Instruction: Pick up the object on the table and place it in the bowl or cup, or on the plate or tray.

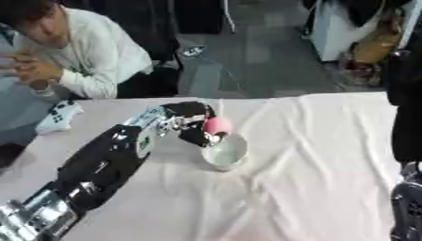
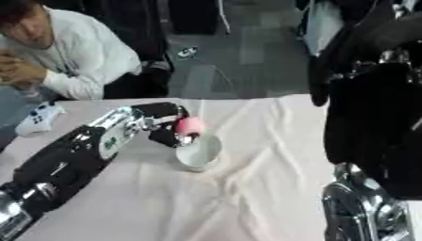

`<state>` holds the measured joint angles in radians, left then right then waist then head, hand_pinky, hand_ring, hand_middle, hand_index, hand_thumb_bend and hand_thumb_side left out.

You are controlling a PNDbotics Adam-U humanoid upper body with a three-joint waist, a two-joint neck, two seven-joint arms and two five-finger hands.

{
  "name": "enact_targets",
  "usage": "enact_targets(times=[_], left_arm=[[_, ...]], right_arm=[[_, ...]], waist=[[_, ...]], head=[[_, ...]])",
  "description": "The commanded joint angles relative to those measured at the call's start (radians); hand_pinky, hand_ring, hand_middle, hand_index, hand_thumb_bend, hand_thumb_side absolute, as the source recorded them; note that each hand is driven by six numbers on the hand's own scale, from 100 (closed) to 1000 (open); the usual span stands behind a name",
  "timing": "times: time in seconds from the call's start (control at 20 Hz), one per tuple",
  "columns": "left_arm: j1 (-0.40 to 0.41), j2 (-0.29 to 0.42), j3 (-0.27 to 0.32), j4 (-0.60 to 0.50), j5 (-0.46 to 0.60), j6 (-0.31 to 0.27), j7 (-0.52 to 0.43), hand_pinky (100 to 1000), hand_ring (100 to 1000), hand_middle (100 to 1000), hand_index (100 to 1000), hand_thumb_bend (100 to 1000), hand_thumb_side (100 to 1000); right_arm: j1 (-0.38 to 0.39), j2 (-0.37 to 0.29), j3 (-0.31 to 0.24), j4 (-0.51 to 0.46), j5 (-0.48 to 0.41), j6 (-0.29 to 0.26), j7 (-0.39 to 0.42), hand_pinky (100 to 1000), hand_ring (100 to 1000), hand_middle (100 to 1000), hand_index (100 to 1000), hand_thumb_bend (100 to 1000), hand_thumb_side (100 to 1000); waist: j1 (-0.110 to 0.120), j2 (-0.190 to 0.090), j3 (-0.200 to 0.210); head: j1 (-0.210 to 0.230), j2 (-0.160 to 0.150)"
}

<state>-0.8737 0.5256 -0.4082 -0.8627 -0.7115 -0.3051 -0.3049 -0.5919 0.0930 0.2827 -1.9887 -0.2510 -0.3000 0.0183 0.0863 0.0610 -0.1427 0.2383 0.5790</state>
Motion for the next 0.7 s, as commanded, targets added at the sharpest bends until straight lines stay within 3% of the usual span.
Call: enact_targets(times=[0.05,0.35,0.7], left_arm=[[-0.025,0.016,0.016,-0.004,0.010,-0.001,-0.022,401,492,601,684,100,816],[-0.025,0.019,0.015,-0.004,0.012,-0.002,-0.050,471,536,643,711,164,858],[-0.028,0.019,0.013,-0.012,0.020,-0.008,-0.052,644,642,714,746,230,905]], right_arm=[[-0.017,0.004,0.000,-0.011,-0.001,-0.001,0.004,100,332,377,499,118,729],[-0.016,0.003,0.000,-0.011,-0.002,-0.001,0.004,100,333,377,499,119,728],[-0.016,0.003,0.001,-0.011,-0.003,-0.001,0.004,100,333,377,499,119,728]], waist=[[-0.001,-0.013,0.002],[-0.001,-0.013,0.003],[-0.001,-0.013,0.003]], head=[[-0.004,0.002],[-0.006,0.004],[-0.010,0.003]])
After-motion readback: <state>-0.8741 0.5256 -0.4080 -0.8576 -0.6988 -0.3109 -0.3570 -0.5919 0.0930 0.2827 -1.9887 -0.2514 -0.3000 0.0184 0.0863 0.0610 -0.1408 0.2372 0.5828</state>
